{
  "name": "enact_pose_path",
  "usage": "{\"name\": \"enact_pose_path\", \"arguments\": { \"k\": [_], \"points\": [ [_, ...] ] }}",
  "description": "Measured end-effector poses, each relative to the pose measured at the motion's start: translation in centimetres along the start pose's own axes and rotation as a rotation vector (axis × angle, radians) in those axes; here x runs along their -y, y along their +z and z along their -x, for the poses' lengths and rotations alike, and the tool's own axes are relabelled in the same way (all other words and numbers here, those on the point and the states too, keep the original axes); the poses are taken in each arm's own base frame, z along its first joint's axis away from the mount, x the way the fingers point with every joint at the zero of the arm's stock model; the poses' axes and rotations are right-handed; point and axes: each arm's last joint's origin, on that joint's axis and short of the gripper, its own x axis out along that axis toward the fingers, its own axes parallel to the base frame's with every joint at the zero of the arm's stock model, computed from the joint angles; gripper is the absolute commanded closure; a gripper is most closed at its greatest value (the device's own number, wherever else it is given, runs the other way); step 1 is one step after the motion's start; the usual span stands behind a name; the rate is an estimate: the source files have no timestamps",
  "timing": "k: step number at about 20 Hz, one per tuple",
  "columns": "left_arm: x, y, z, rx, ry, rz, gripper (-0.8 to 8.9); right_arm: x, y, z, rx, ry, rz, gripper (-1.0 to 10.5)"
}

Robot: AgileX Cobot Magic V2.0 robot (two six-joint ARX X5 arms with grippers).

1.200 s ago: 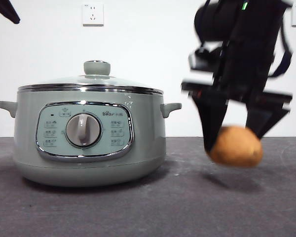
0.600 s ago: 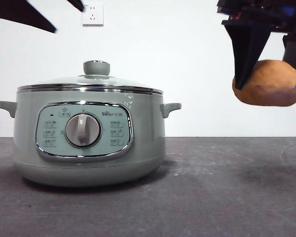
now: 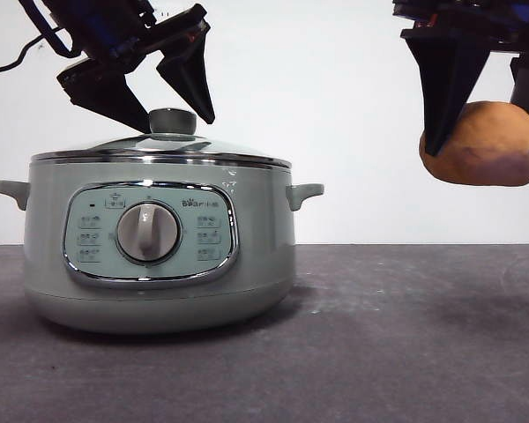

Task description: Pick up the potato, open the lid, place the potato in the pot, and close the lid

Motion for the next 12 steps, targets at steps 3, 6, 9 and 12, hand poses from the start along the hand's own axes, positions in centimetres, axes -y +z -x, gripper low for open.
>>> {"name": "enact_pose_path", "arguments": {
  "k": [3,6,9,12],
  "points": [
    [0.0,0.01,0.01,0.0,0.002,-0.002,7.6,-0.01,0.0,0.0,0.0,0.0,0.0,9.5],
    [0.03,0.0,0.03,-0.001,0.002,-0.025,8.22,0.0,0.0,0.0,0.0,0.0,0.0,9.5],
    [0.04,0.01,0.03,0.0,0.001,-0.028,8.22,-0.01,0.0,0.0,0.0,0.0,0.0,9.5],
    [0.05,0.03,0.17,0.002,0.004,-0.03,8.22,0.0,0.0,0.0,0.0,0.0,0.0,9.5]
  ]
}}
